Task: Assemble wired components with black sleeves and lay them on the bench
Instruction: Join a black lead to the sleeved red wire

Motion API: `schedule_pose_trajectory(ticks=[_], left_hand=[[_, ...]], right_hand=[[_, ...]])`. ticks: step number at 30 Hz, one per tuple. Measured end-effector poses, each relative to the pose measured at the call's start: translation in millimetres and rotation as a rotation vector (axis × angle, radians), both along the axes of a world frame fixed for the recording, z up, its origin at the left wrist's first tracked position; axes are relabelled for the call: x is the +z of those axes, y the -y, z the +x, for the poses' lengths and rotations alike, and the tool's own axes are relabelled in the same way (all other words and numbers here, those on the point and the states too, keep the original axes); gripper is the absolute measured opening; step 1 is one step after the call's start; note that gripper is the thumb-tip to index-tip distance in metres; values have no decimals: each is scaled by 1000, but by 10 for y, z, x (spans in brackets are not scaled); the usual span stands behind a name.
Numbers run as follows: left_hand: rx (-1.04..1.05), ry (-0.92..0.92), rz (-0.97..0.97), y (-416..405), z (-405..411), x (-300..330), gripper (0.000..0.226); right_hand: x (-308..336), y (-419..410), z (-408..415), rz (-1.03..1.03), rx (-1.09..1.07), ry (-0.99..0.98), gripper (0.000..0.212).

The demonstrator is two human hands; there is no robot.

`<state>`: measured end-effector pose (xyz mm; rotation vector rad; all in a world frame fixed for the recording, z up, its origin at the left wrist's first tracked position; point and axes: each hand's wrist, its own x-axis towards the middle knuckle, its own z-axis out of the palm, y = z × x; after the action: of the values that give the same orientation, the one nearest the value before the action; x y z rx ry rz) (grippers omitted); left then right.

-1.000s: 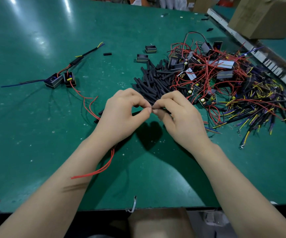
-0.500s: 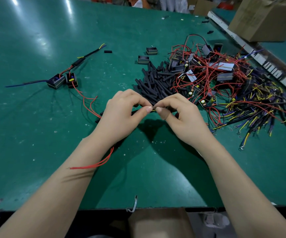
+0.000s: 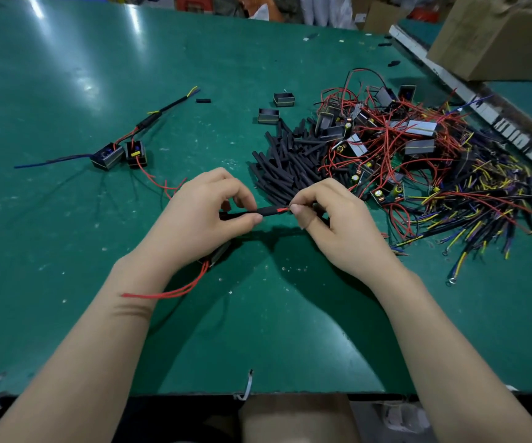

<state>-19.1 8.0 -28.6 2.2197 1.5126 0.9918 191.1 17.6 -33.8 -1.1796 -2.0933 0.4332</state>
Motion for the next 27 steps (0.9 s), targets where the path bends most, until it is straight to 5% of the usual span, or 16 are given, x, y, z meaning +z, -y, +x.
schedule_pose_trajectory(ticks=[15,27], left_hand=[[-25,39,68,47,193,-16,14],[-38,292,-269,44,150,12,7]], right_hand=[[10,31,27,210,-38,6,12],[-2,63,-52,344,-46,101,11]])
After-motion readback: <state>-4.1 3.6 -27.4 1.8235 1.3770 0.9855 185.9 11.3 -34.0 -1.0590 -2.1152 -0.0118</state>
